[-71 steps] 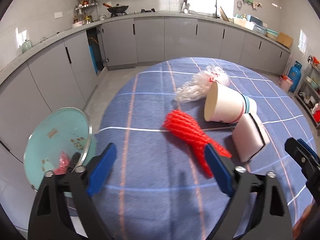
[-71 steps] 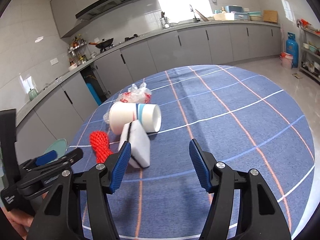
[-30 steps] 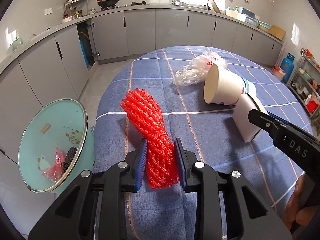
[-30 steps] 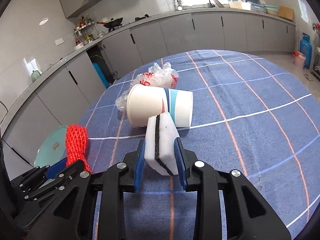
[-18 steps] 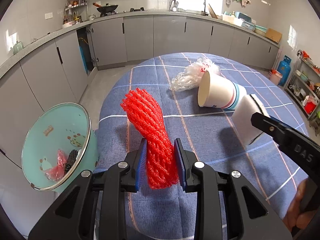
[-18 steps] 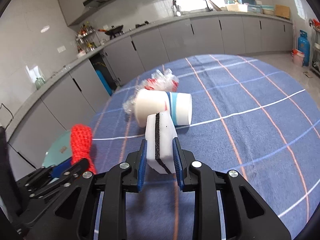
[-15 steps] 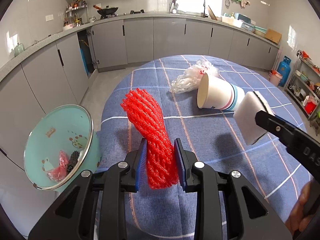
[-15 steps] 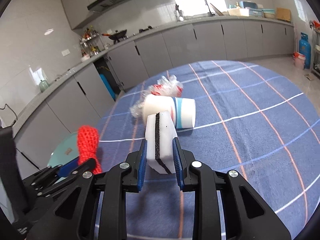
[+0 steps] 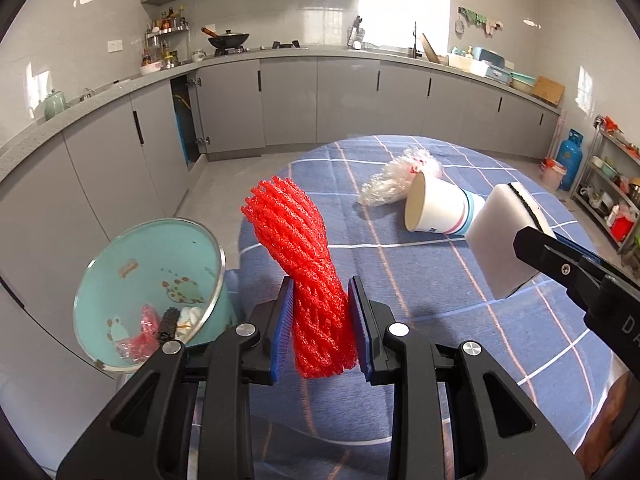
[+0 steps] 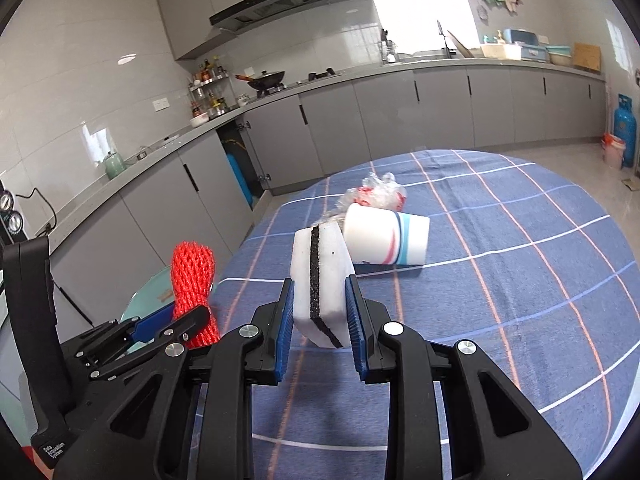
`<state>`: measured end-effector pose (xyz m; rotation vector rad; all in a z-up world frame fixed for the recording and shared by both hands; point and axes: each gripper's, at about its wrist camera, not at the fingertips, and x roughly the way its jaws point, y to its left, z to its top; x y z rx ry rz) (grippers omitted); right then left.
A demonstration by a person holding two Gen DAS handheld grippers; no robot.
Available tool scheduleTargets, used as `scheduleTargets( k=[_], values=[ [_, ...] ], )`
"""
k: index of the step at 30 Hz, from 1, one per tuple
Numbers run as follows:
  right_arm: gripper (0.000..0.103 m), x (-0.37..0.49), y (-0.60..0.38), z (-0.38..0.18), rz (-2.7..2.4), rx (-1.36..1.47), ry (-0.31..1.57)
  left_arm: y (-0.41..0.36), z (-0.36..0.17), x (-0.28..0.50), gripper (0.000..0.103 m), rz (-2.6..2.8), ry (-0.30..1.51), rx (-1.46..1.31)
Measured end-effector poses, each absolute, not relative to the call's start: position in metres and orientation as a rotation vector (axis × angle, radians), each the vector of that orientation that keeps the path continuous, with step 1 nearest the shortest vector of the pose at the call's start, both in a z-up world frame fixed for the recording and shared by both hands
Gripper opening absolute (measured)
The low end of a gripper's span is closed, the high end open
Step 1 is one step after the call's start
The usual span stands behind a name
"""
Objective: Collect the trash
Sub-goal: 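Carry the red net over the teal bucket with the left tool while the right tool carries the sponge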
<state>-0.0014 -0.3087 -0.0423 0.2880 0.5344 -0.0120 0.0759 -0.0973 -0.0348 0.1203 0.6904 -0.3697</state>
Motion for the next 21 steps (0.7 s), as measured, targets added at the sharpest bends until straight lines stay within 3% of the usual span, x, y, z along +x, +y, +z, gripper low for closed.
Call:
scheduleTargets(
  k=[21],
  values=[
    [0.026, 0.008, -0.242, -0.031, 0.094, 0.182, 0.524, -0.032, -0.024, 0.077, 0.028, -0.267, 0.652, 0.075]
  ],
)
